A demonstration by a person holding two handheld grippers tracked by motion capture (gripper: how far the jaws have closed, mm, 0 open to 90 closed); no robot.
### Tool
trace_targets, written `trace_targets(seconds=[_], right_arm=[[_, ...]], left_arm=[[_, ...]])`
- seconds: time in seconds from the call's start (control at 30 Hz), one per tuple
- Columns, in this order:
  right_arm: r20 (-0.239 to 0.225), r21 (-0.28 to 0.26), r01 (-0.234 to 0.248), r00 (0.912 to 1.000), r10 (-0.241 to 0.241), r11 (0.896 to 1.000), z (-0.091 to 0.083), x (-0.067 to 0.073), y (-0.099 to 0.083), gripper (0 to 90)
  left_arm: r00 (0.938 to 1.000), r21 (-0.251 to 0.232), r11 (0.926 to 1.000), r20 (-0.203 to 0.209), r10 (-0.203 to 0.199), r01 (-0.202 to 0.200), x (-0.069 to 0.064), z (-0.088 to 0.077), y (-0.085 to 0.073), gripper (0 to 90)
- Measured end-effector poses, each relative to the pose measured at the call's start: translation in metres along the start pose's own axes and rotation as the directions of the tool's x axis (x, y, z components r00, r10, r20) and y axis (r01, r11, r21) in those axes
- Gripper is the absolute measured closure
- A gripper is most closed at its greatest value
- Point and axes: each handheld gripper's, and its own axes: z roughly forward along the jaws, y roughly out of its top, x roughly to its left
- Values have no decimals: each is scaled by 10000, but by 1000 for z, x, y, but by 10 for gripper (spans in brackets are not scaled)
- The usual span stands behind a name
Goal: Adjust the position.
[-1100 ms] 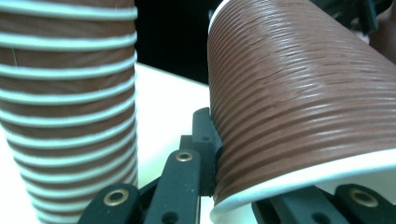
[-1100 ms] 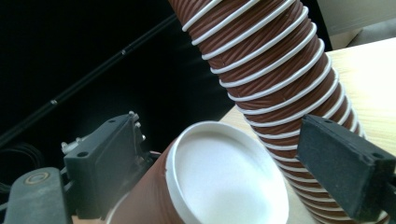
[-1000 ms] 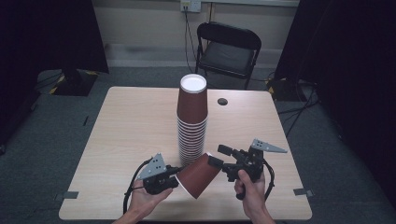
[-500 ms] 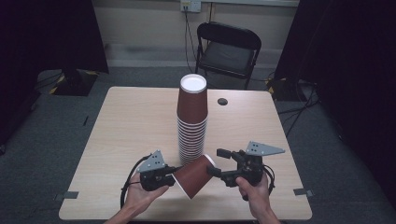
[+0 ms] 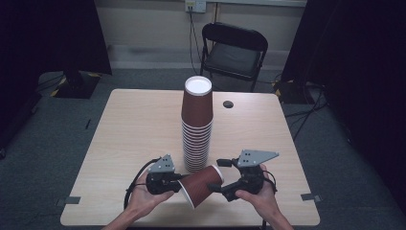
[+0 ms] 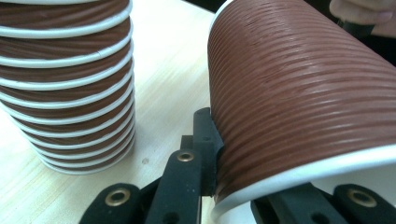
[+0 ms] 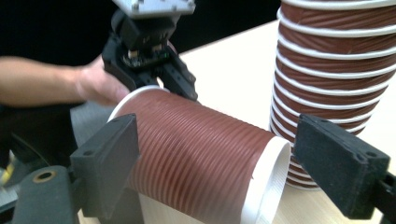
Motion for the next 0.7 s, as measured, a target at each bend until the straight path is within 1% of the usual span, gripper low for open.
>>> trace_targets(seconds=[0.07, 0.1, 0.2, 0.23, 0.27, 0.3, 0.33, 0.37, 0.43, 0.47, 0.5, 0.53, 0.57, 0.6, 0.63, 0.67, 0.7], right_arm=[[-6, 346, 360, 9994, -360, 9988, 3, 2, 2, 134], [8, 485, 559, 9984, -560, 9973, 4, 3, 3, 134], [-54, 1034, 1073, 9942, -1073, 9888, 9, 5, 3, 135], [-126, 1194, 1233, 9924, -1227, 9852, 11, 6, 3, 136], [-110, 1302, 1381, 9904, -1379, 9818, 12, 7, 4, 135], [-109, 1412, 1517, 9884, -1517, 9783, 13, 8, 4, 134], [-175, 1492, 1657, 9861, -1650, 9748, 14, 9, 4, 134], [-175, 1492, 1657, 9861, -1650, 9748, 14, 9, 4, 134], [-251, 1765, 2092, 9778, -2080, 9618, 17, 11, 3, 134], [-298, 1894, 2204, 9753, -2188, 9568, 18, 12, 3, 134], [-298, 1894, 2204, 9753, -2188, 9568, 18, 12, 3, 134], [-288, 2216, 2478, 9684, -2477, 9431, 21, 14, 2, 133], [-288, 2216, 2478, 9684, -2477, 9431, 21, 14, 2, 133], [-278, 2414, 2714, 9616, -2729, 9317, 24, 15, 1, 133], [-331, 2462, 2837, 9581, -2845, 9268, 25, 16, 0, 135], [-365, 2494, 2951, 9546, -2956, 9223, 26, 17, 0, 133], [-376, 2525, 3060, 9511, -3067, 9179, 27, 18, 0, 134]], left_arm=[[9999, 265, 9996, 59, 83, -84, 1, 1, 1, 844], [9999, 314, 9994, 85, 112, -114, 1, 1, 2, 844], [9997, 583, 9982, 215, 133, -145, 3, 1, 4, 845], [9995, 692, 9976, 320, 69, -91, 4, 2, 4, 845], [9993, 891, 9958, 329, 169, -198, 5, 2, 4, 845], [9993, 1001, 9948, 320, 171, -202, 6, 2, 5, 846], [9989, 1190, 9927, 428, 166, -216, 6, 3, 5, 845], [9989, 1190, 9927, 428, 166, -216, 6, 3, 5, 846], [9986, 1306, 9912, 512, 162, -228, 7, 3, 7, 845], [9983, 1360, 9906, 579, 42, -121, 8, 4, 9, 844], [9983, 1360, 9906, 579, 42, -121, 8, 4, 9, 844], [9971, 1602, 9869, 762, 53, -175, 10, 6, 11, 845], [9971, 1602, 9869, 762, 53, -175, 10, 6, 11, 844], [9960, 1789, 9839, 889, -136, -26, 11, 8, 12, 844], [9960, 1789, 9839, 889, -136, -26, 11, 8, 12, 844], [9966, 1906, 9816, 820, -68, -90, 12, 9, 13, 844], [9941, 2095, 9778, 1063, -229, 1, 14, 11, 15, 844]])
